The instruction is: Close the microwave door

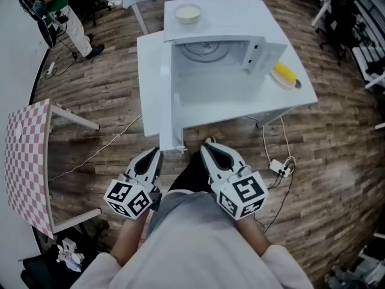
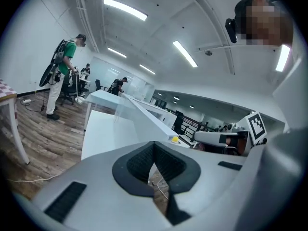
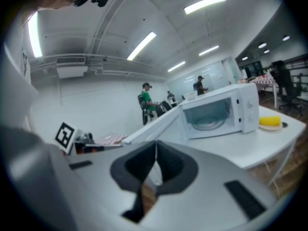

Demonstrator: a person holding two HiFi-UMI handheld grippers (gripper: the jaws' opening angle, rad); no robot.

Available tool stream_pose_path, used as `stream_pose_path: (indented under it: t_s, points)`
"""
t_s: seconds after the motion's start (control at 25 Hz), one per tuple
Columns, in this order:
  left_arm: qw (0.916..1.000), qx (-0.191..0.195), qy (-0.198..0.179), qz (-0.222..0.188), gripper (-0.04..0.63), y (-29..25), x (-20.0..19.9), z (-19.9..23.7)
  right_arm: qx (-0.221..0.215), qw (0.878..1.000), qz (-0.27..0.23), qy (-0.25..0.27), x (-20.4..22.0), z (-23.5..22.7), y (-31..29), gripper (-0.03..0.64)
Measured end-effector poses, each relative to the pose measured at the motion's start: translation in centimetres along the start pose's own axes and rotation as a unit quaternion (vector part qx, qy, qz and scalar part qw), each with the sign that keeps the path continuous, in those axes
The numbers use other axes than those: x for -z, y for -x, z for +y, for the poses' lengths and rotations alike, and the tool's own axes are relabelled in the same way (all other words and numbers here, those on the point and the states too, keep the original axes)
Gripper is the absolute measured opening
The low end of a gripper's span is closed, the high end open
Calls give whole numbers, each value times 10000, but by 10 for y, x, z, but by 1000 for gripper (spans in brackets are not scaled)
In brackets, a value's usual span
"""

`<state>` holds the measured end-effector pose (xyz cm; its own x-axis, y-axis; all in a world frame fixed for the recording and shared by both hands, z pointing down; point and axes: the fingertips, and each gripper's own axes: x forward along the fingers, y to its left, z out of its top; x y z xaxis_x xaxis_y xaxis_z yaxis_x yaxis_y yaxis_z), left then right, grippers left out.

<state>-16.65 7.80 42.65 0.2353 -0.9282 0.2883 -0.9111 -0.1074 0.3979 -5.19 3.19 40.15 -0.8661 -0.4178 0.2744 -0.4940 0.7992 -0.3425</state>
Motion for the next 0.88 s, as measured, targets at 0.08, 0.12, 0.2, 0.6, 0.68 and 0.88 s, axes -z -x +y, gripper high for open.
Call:
stream_pose_path:
  t_s: [0.08,0.12,0.2,0.6,0.68,0.88]
  points:
    - [9999,71,90,-7,17,-3,0,2,-20,10000,45,-51,3,-3,-5,23]
    - [9999,85,112,2,17,-4,1,2,-38,9999,78,-66,4,-5,-6,23]
    - [9998,94,150,31,17,-6,3,1,-55,9999,130,-88,6,-8,-9,23]
    - [9986,412,301,101,17,-26,2,-11,69,9996,167,-236,7,-23,-11,23]
    - [9983,486,287,139,17,-31,2,-15,140,9994,161,-287,7,-28,-9,23]
    - [9973,652,262,231,17,-44,4,-21,308,9988,158,-360,9,-41,-3,23]
